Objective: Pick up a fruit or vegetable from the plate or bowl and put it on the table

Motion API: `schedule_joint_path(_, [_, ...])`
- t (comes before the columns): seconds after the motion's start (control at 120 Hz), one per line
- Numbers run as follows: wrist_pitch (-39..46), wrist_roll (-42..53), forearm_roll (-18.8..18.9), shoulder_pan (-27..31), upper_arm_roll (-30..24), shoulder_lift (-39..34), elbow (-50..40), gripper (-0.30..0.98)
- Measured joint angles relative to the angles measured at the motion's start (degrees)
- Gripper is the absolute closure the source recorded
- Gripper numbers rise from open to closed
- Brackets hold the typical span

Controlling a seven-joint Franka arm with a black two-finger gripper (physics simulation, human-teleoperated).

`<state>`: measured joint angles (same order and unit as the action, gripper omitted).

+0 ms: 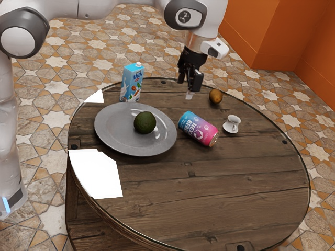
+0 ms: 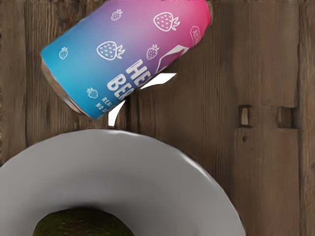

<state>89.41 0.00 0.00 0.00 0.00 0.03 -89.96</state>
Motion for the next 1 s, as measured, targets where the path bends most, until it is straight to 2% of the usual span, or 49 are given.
schedule_joint_path(0.025, [-1.31, 0.13, 0.48, 5.83, -6.05, 3.47, 7.87, 0.0])
schedule_joint_path(0.058, [-2.82, 0.31, 0.99, 10.52, -10.86, 6.17, 14.13, 0.0])
schedule_joint_path(0.158, [-6.13, 0.8, 1.9, 19.41, -15.54, 8.9, 20.32, 0.0])
schedule_joint_path(0.283, [-8.52, 1.45, 2.38, 20.69, -16.33, 9.6, 21.59, 0.0])
schedule_joint_path(0.383, [-10.79, 2.3, 2.43, 20.82, -16.54, 6.15, 27.76, 0.0])
schedule_joint_path(0.5, [-13.22, 2.86, 2.38, 20.35, -16.44, 5.12, 28.92, 0.0])
schedule_joint_path(0.55, [-14.23, 1.63, 2.35, 21.09, -16.24, 2.26, 24.8, 0.0])
schedule_joint_path(0.658, [-11.59, -3.59, -1.66, 20.4, -10.77, -11.89, 1.41, 0.0])
schedule_joint_path(0.758, [-8.04, -9.35, -3.76, 20.77, -9.07, -19.96, -13.22, 0.0])
schedule_joint_path(0.825, [-6.4, -12.93, -4.51, 20.82, -8.35, -21.71, -16.86, 0.0])
schedule_joint_path(1.0, [-4.0, -21.96, -6.41, 20.92, -6.83, -22.38, -18.94, 0.0])
